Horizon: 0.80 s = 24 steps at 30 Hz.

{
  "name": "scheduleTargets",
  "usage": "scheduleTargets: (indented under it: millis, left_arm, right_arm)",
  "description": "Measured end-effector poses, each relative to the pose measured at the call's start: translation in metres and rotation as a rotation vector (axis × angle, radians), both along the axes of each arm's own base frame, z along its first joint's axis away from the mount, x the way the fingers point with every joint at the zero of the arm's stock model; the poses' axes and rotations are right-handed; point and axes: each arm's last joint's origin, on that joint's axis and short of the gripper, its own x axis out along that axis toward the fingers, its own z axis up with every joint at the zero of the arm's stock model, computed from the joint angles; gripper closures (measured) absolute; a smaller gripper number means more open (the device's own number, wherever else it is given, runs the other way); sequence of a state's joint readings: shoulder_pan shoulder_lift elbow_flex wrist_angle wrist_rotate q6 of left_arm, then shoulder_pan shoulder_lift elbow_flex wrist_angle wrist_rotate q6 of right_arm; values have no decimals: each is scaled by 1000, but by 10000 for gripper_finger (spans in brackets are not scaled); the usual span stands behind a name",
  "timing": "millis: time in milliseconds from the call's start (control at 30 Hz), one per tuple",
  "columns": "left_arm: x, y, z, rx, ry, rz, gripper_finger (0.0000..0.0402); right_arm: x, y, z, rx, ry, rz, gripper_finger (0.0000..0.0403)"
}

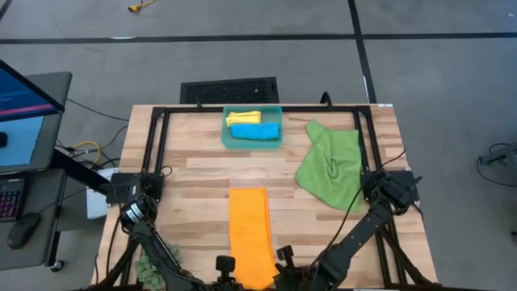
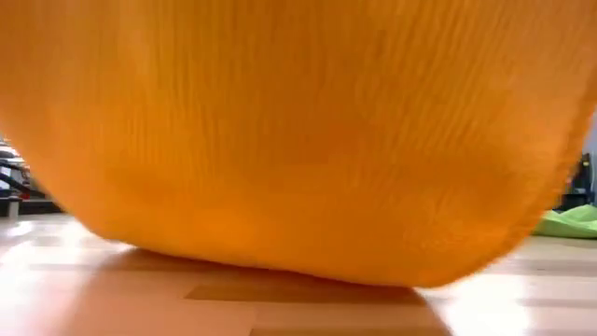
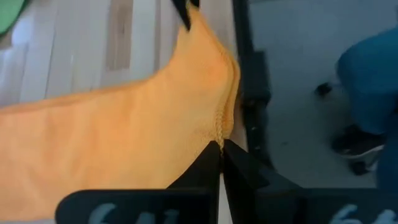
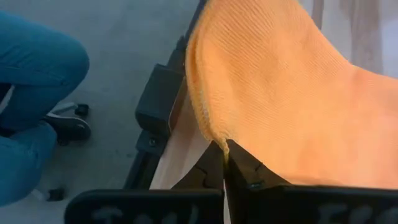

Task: Roll microfiber towels into tight, uniform cylinder then place into a basket
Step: Fold the orange microfiber towel

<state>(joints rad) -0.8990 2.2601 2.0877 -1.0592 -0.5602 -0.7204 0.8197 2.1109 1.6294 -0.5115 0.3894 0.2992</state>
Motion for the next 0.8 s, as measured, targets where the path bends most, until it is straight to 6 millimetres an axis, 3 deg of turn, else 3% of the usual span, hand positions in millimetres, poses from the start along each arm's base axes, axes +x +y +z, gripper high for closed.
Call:
scheduleTargets:
  millis: [167,400,533,800]
  left_arm:
    - [-6,-8,14,-49,-30,3,401]
    - [-14,-7,12,-78,7,84,401]
    - [-20,3,10,58,25,115,401]
    - [-13,39,6,247,87,264,401]
  right_arm:
    - [-7,13,15,-2,-32,16,397]
    - [-15,24,35,-46,-122,-14,389]
    - [-6,11,33,-106,-119,-72,398]
    - [22,-37,17,-181,-32,-286,389]
